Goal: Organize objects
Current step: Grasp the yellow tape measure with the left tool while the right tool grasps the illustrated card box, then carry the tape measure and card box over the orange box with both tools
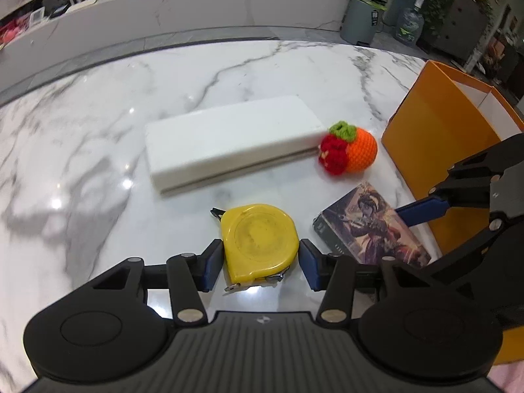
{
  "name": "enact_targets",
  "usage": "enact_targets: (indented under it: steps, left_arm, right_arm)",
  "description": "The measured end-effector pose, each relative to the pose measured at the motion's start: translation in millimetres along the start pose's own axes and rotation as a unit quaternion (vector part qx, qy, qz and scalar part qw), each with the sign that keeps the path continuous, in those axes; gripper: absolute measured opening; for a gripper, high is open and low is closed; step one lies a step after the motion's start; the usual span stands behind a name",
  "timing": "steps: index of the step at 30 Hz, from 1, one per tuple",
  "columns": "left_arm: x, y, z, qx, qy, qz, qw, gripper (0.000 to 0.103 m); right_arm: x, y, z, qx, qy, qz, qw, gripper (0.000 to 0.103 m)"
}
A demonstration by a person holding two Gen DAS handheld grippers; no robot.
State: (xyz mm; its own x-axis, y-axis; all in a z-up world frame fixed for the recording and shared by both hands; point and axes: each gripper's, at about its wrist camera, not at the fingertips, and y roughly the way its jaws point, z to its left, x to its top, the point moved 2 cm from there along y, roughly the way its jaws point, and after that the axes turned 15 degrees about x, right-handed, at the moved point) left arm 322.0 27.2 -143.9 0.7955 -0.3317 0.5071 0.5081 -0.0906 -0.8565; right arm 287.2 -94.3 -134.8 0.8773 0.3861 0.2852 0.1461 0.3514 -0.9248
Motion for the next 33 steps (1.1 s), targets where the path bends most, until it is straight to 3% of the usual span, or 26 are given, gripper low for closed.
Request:
enact_targets:
  steps: [8, 19, 27, 33]
  left_arm:
    - [-14, -38, 17, 0.003, -0.033, -0.004, 0.9994, 0.058]
    - [-6, -110, -3, -0.003, -0.010, -0.052, 0.9986, 0.058]
    - [18, -153, -69, -0.026, 0.062, -0.097, 0.9930, 0.058]
    - [35, -167, -123, -0.046, 0.124, -0.125, 0.9833, 0.058]
  right_arm:
    - [-20, -30, 16, 0.029, -0.011, -0.035, 0.999, 0.062]
    - [-58, -117, 35, 0.102, -0.001, -0.125, 0.987, 0.062]
    - [-101, -178, -5, 0.083, 0.038, -0.189, 0.978, 0.062]
    - [-132, -203, -58, 0.034, 0.073, -0.200, 0.976, 0.062]
